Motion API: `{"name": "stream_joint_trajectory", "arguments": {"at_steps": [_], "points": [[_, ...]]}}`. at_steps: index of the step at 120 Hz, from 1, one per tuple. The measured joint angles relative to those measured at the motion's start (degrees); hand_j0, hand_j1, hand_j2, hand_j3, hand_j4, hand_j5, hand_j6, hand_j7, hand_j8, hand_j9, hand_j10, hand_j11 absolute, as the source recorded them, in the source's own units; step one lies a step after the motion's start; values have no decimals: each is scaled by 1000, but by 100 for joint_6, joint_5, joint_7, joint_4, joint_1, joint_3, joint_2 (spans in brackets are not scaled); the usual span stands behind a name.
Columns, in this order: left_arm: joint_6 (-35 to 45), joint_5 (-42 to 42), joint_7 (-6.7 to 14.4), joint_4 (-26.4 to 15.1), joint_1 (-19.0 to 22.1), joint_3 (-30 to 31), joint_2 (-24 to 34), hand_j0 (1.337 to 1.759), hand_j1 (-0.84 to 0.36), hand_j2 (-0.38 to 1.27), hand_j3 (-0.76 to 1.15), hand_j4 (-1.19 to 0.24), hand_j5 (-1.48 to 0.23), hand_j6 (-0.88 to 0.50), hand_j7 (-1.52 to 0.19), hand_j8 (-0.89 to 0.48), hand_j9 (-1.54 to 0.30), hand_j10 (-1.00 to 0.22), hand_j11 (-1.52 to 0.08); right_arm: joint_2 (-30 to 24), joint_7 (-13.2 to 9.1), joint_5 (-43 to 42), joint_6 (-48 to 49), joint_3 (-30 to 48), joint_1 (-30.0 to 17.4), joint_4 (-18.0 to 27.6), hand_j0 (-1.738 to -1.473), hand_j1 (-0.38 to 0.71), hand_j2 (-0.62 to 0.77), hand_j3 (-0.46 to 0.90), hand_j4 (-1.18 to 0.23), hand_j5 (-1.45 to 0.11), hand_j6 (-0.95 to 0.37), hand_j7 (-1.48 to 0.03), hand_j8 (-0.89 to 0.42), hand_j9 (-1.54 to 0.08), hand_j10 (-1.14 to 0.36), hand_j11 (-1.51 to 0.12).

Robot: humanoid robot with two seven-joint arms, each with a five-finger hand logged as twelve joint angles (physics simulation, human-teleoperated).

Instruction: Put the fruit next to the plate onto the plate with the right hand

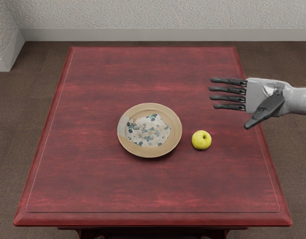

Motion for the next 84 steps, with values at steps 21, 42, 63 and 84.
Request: {"name": "stream_joint_trajectory", "arguments": {"at_steps": [21,42,63,84], "points": [[0,0,0,0,0,0,0,1658,53,50,0,-247,-321,-247,-321,-247,-321,-247,-321,51,6,-43,0,-6,-58,52,-1658,-304,-6,0,-36,-49,-35,-50,-36,-49,-37,-49],[0,0,0,0,0,0,0,1658,53,50,0,-247,-321,-247,-321,-247,-321,-247,-321,-63,702,-1726,-267,462,-66,843,-1658,-300,-7,0,-40,-54,-40,-54,-40,-54,-41,-54],[0,0,0,0,0,0,0,1658,53,50,0,-247,-321,-247,-321,-247,-321,-247,-321,-100,1008,-3382,-2297,619,-292,1561,-1658,-298,-7,0,-44,-57,-44,-57,-44,-57,-44,-57],[-1,0,0,0,0,0,0,1658,53,50,0,-247,-321,-247,-321,-247,-321,-247,-321,104,773,-4234,-4014,139,-396,1841,-1658,-297,-7,0,-46,-58,-46,-58,-46,-58,-46,-58]]}}
